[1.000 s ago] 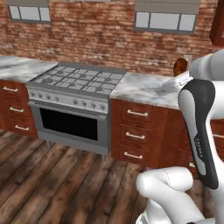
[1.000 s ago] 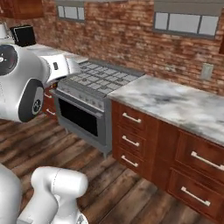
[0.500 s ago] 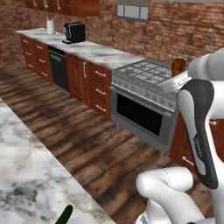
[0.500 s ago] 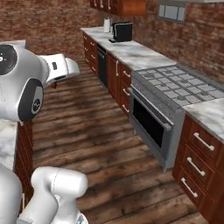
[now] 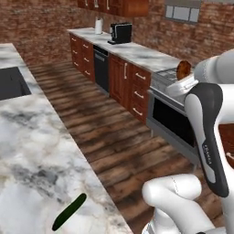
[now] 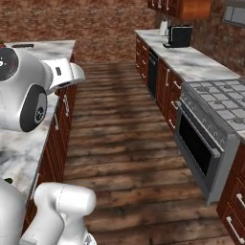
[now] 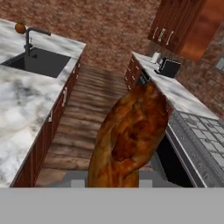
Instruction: Open the fridge, remove the kiwi, cucumber, and chicken drumstick, and place them on any counter.
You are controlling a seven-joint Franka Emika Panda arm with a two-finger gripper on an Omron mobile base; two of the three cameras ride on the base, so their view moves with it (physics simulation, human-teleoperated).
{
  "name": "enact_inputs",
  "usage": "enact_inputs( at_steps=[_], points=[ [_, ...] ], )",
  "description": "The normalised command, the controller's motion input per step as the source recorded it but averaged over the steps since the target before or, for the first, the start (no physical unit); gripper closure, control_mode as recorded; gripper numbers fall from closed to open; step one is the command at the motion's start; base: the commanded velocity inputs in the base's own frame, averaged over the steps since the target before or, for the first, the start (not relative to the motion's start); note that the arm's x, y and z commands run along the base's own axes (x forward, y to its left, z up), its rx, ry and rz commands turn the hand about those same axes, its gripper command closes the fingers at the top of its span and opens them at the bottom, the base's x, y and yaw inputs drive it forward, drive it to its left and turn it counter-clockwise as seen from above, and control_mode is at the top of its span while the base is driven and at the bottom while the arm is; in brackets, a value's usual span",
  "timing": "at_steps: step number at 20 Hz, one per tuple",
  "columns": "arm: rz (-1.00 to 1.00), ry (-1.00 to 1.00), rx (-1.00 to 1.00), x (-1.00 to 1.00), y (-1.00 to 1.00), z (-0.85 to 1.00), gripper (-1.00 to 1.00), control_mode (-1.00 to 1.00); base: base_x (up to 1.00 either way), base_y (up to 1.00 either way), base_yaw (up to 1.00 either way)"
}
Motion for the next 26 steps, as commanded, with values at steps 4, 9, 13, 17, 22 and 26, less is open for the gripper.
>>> enact_inputs(
  at_steps=[4, 9, 13, 17, 22, 26],
  points=[
    [0.0, 0.0, 0.0, 0.0, 0.0, 0.0, 1.0, 1.0, -0.26, 0.57, 0.37],
    [0.0, 0.0, 0.0, 0.0, 0.0, 0.0, 1.0, 1.0, -0.46, 0.43, 0.47],
    [0.0, 0.0, 0.0, 0.0, 0.0, 0.0, 1.0, 1.0, -0.39, 0.15, 0.36],
    [0.0, 0.0, 0.0, 0.0, 0.0, 0.0, 1.0, 1.0, -0.54, -0.04, 0.2],
    [0.0, 0.0, 0.0, 0.0, 0.0, 0.0, 1.0, 1.0, -0.94, -0.2, 0.24],
    [0.0, 0.0, 0.0, 0.0, 0.0, 0.0, 1.0, 1.0, -0.6, -0.41, 0.5]
  ],
)
